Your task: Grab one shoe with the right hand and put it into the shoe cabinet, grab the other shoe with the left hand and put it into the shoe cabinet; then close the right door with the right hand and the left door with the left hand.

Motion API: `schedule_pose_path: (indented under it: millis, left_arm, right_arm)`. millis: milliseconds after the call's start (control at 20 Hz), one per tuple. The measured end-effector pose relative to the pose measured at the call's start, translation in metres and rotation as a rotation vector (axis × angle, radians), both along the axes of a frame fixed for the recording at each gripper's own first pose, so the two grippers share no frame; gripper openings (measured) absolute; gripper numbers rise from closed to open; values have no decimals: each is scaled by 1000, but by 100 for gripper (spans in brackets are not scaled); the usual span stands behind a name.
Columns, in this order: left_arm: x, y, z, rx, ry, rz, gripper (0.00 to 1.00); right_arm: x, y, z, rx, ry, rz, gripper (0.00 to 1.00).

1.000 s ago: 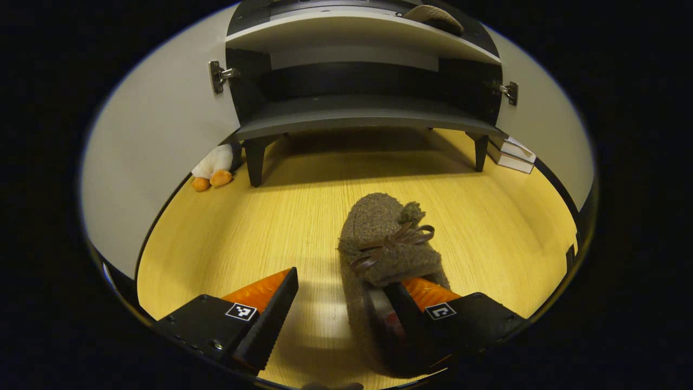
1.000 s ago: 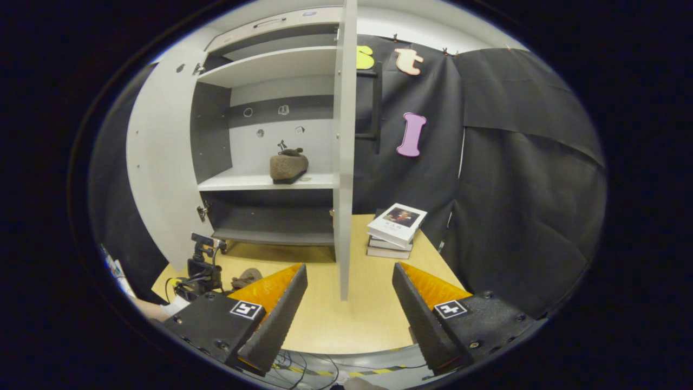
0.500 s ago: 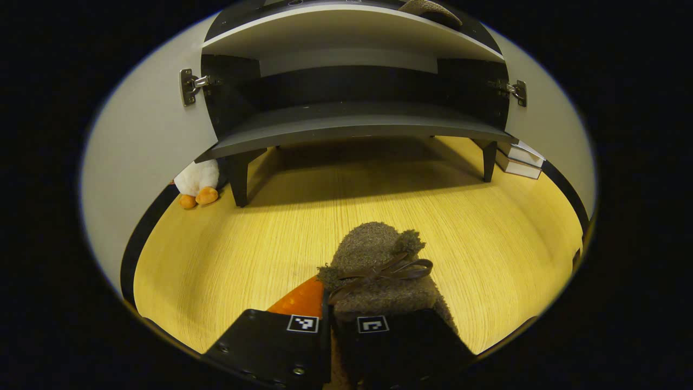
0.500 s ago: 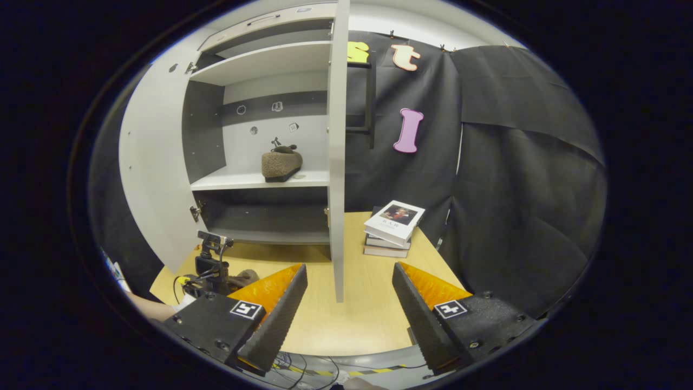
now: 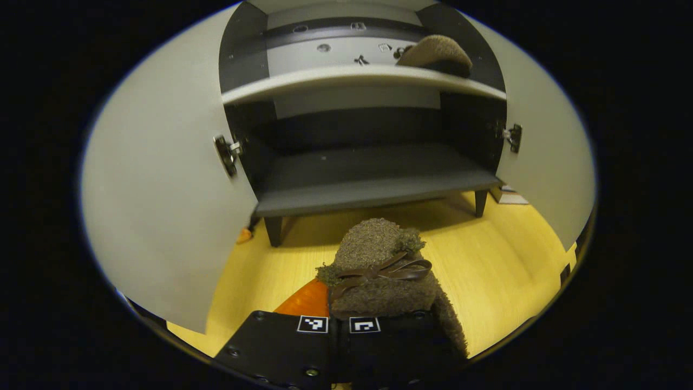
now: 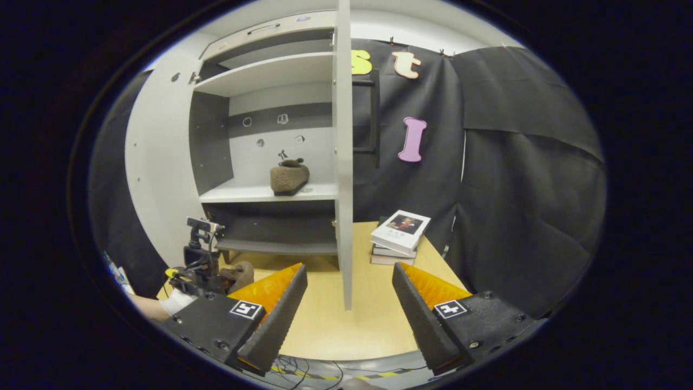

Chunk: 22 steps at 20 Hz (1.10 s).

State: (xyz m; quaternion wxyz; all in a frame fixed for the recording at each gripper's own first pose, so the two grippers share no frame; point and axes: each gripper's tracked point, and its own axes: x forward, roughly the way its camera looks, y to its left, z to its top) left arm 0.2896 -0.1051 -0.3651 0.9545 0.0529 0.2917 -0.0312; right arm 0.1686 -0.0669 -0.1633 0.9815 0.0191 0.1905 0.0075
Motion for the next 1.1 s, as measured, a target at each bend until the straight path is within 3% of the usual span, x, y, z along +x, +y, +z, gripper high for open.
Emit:
schedule_pose_path:
  millis: [300, 550, 700, 750, 1100]
  left_arm:
    - [24, -3, 141, -22, -151, 34, 0]
    - [72, -15, 225, -45, -255, 65, 0]
    - [87, -19, 249, -64, -285, 90, 0]
    - [124, -20, 258, -64, -288, 93, 0]
    - [207, -35, 277, -24, -327, 101, 0]
  right_arm:
    - [6, 12, 22, 37, -60, 20, 100]
    - [14, 13, 28, 63, -80, 42, 100]
    - [20, 7, 29, 80, -84, 37, 100]
    - [21, 4, 30, 76, -86, 33, 100]
    - [22, -26, 26, 55, -78, -19, 100]
